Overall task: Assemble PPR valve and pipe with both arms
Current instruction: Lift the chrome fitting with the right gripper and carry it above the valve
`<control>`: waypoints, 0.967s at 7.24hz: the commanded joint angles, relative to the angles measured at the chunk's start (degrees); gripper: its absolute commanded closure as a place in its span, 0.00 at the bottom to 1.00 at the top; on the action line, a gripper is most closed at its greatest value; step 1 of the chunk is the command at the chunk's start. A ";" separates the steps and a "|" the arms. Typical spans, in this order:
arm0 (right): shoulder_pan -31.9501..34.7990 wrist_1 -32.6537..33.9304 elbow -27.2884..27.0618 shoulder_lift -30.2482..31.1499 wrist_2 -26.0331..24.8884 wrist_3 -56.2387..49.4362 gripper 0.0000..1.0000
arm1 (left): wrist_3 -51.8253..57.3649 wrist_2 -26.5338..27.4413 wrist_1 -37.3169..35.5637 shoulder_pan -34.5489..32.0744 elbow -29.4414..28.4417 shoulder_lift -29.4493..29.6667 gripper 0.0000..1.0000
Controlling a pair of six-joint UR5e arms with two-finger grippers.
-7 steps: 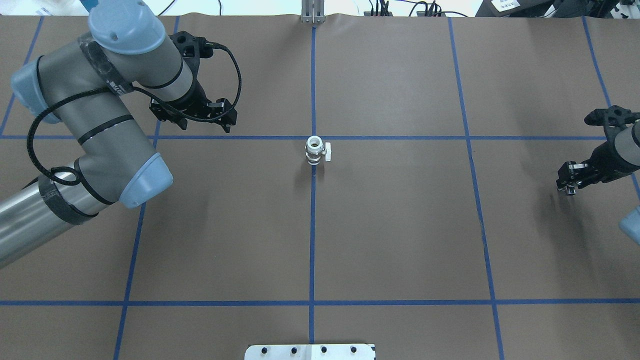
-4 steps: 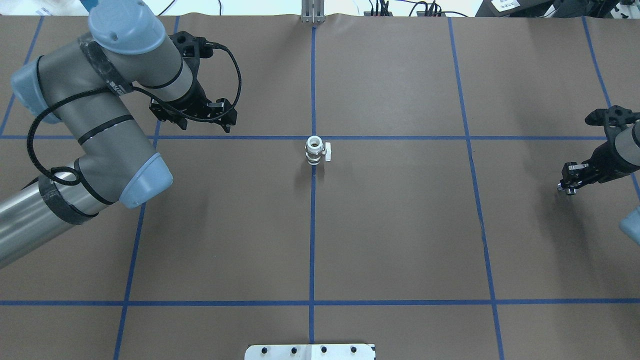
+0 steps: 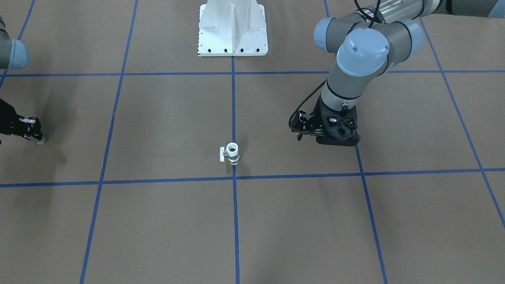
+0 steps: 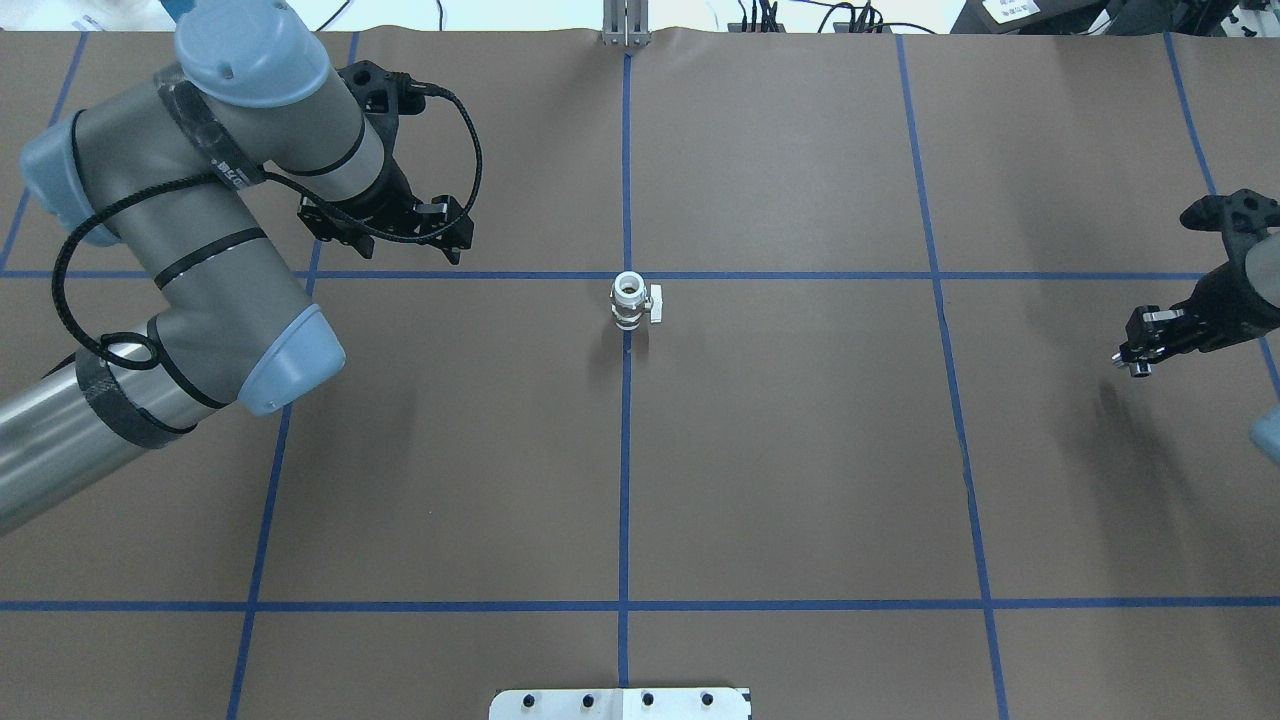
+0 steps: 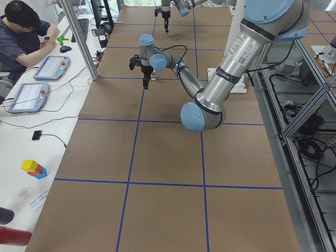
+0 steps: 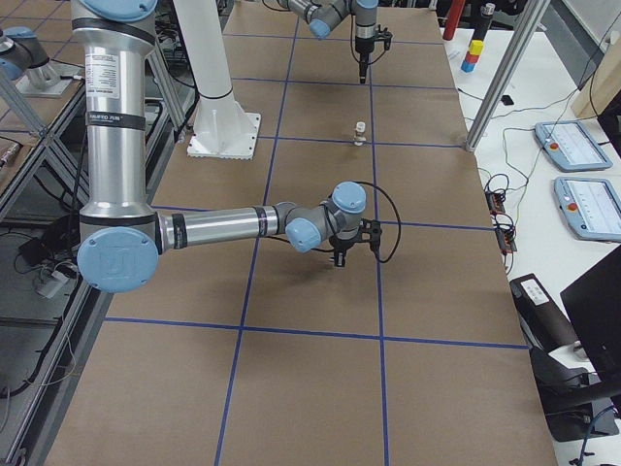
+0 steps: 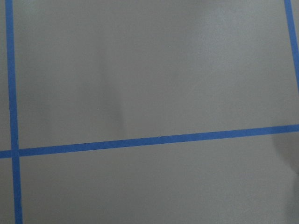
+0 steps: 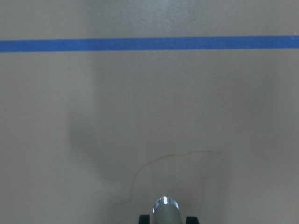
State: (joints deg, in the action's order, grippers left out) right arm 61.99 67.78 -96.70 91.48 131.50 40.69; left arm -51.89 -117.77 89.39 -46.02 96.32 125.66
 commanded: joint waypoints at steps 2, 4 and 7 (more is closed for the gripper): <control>4.62 16.62 -6.31 -9.33 2.01 -0.61 1.00 | 0.73 0.00 0.52 -0.47 1.32 -1.29 0.00; 3.49 25.25 -5.52 -19.71 1.31 -0.44 1.00 | 3.79 -0.09 0.61 -1.78 2.64 -2.96 0.00; 0.95 30.04 -5.43 -27.04 0.17 0.09 1.00 | 11.18 0.18 3.31 -4.67 5.10 -11.02 0.00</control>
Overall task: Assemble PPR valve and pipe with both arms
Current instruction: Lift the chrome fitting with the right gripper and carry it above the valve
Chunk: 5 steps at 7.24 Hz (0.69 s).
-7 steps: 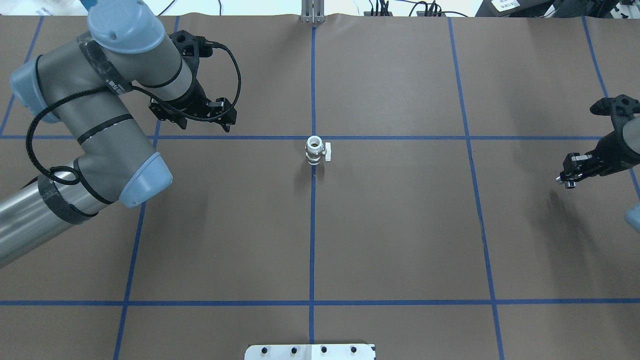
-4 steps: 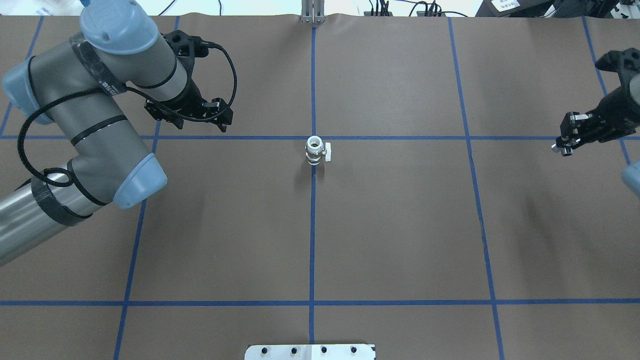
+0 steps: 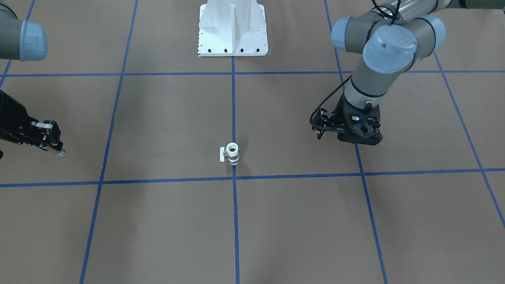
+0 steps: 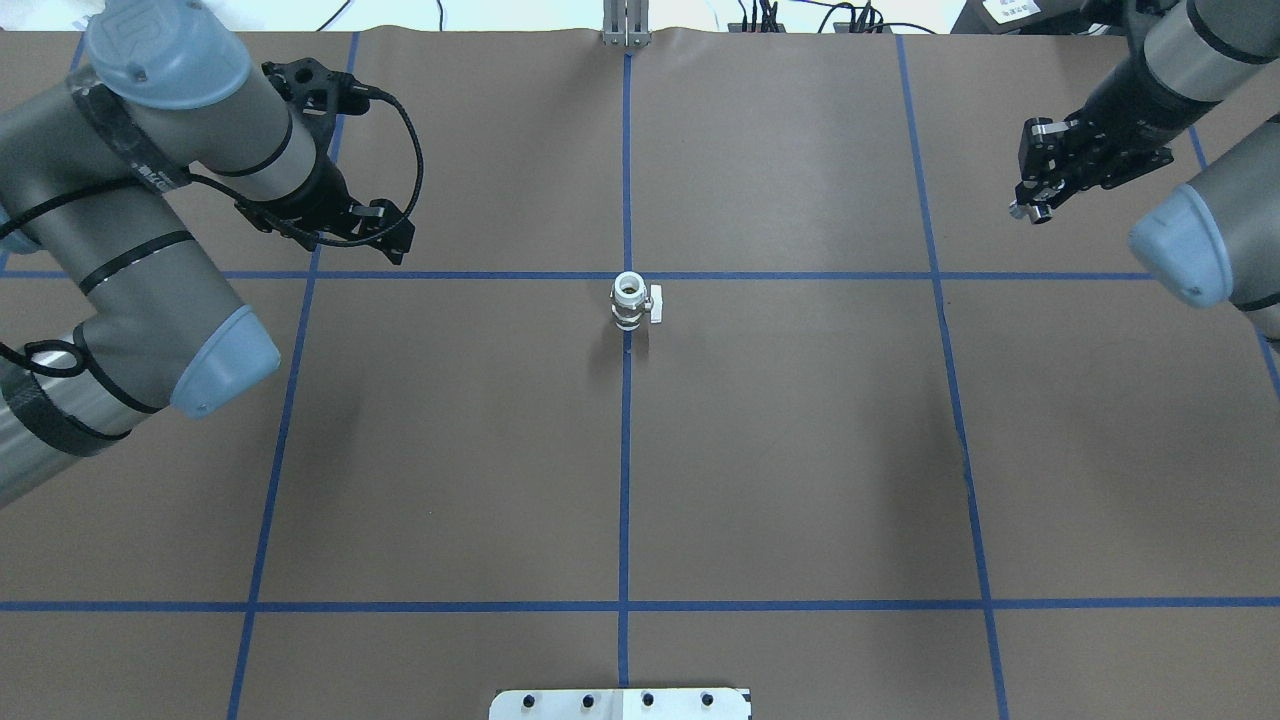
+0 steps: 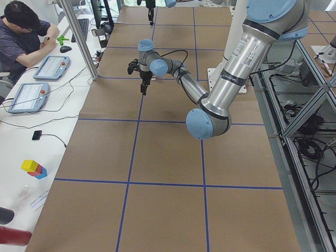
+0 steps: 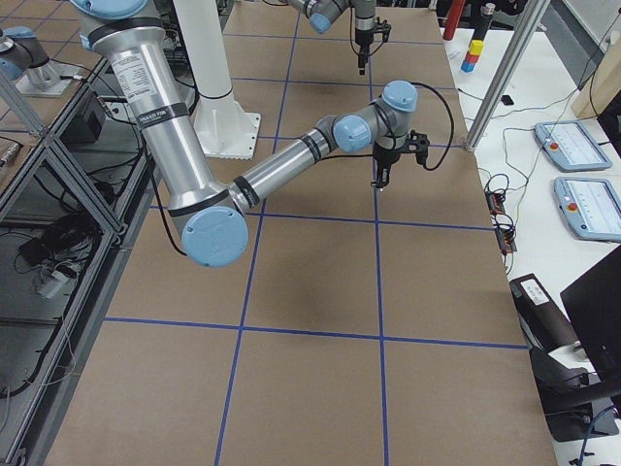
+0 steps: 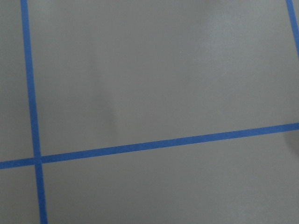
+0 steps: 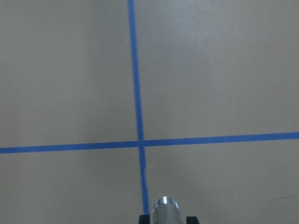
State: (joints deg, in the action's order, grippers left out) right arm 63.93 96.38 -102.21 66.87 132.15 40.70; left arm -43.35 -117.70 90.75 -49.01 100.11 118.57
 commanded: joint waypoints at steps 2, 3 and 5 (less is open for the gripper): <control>-2.57 2.75 -0.01 -5.42 -0.75 2.69 1.00 | 2.74 -0.51 2.94 -5.47 1.66 -7.11 0.00; -4.32 2.76 0.08 -7.26 -1.88 6.02 1.00 | 4.05 -0.34 3.81 -6.96 3.06 -11.39 0.00; -7.14 2.76 0.86 -10.08 -4.44 9.39 1.00 | 17.37 -0.60 6.10 -13.03 3.51 -17.13 0.00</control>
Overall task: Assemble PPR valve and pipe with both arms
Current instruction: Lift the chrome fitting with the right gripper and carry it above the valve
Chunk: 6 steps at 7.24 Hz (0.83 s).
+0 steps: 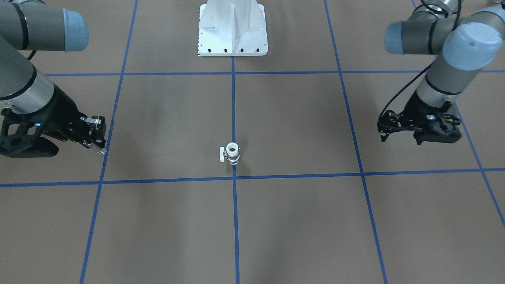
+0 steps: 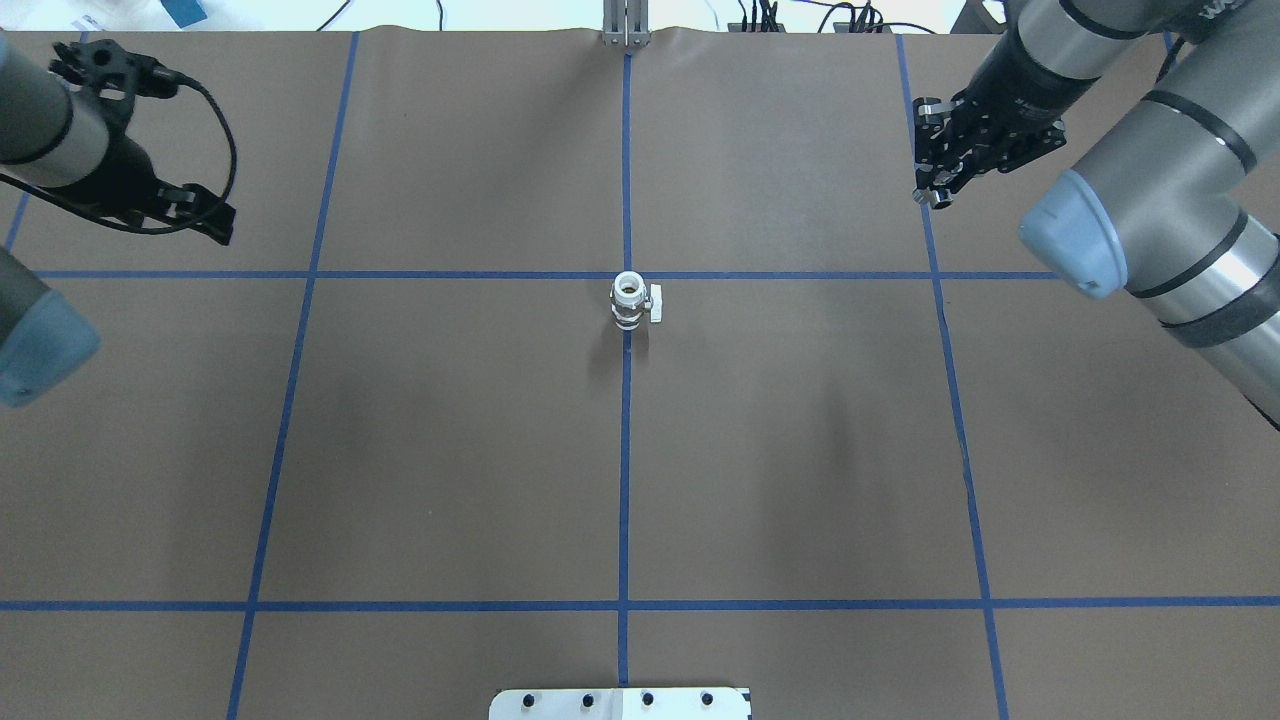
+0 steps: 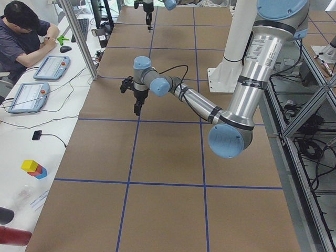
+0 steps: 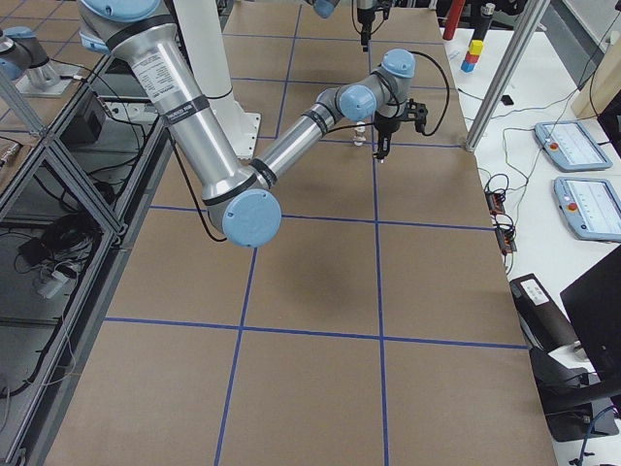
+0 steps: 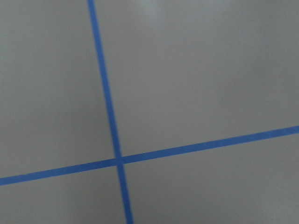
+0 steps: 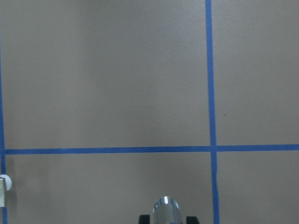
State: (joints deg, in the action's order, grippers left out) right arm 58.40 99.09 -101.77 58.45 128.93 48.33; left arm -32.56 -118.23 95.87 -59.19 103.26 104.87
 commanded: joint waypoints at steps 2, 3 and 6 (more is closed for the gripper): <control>-4.59 0.05 0.61 -2.81 -3.93 3.16 1.00 | 6.64 0.01 3.96 -3.04 1.42 -5.10 0.00; -6.00 0.05 1.04 -3.86 -6.56 3.26 1.00 | 6.90 0.02 4.06 -3.73 1.42 -5.02 0.00; -7.50 0.14 5.50 -9.91 -6.68 5.89 1.00 | 6.55 0.28 4.06 -3.48 0.73 -5.02 0.00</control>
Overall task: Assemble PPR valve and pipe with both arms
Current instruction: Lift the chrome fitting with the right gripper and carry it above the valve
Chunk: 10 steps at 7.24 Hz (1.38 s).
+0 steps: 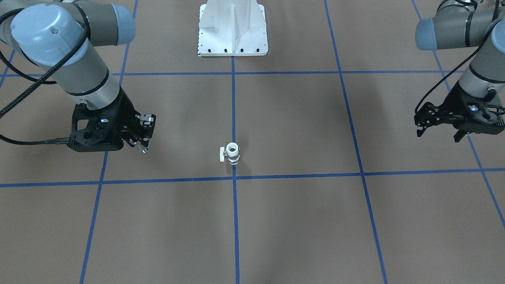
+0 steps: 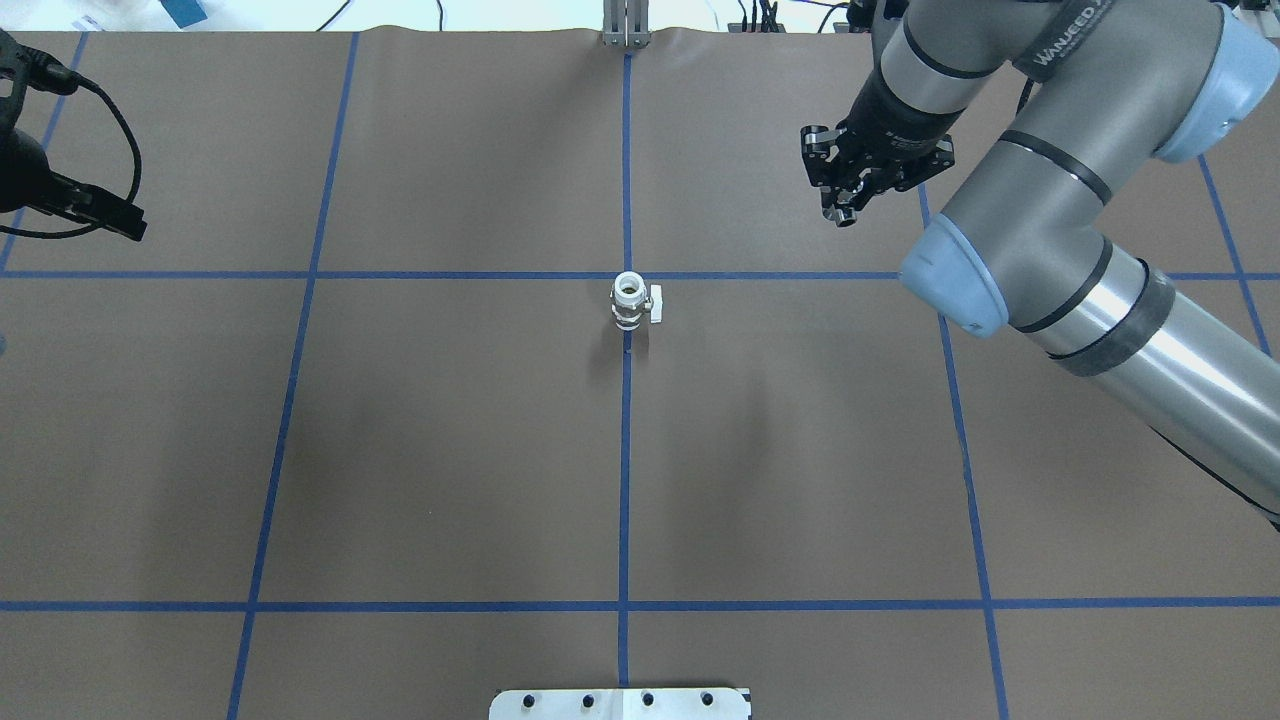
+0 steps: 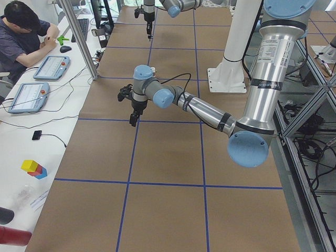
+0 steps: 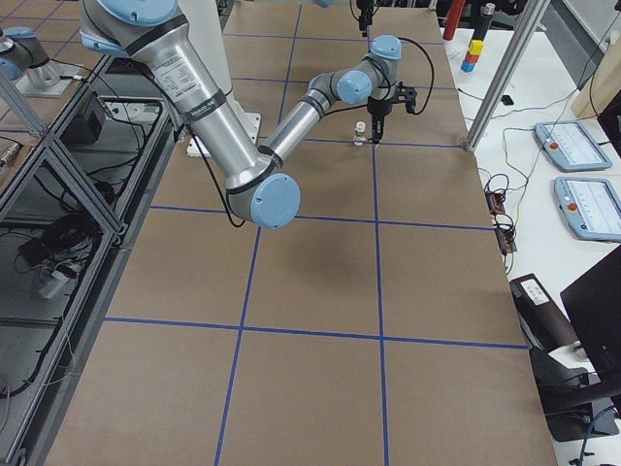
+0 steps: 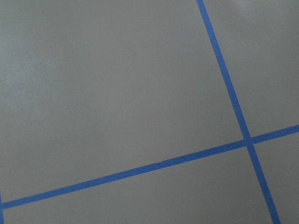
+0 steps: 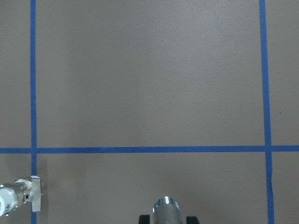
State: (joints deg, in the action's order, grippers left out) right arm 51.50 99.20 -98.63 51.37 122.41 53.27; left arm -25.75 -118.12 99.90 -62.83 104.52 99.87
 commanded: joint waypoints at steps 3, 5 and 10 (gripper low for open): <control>-2.01 0.03 4.84 -5.92 -0.33 2.09 1.00 | 0.17 0.26 -0.05 0.33 -2.21 -0.02 0.00; -3.07 0.03 6.77 -8.19 -1.11 2.45 1.00 | 0.35 0.26 0.03 0.33 -2.65 -0.02 0.00; -6.14 0.47 10.20 -13.03 -1.91 3.85 1.00 | 0.35 0.26 0.03 0.42 -4.06 0.41 0.00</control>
State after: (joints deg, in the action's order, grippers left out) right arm 46.13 99.28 -89.16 39.78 120.45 57.06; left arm -25.40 -117.86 99.93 -62.40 100.63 100.20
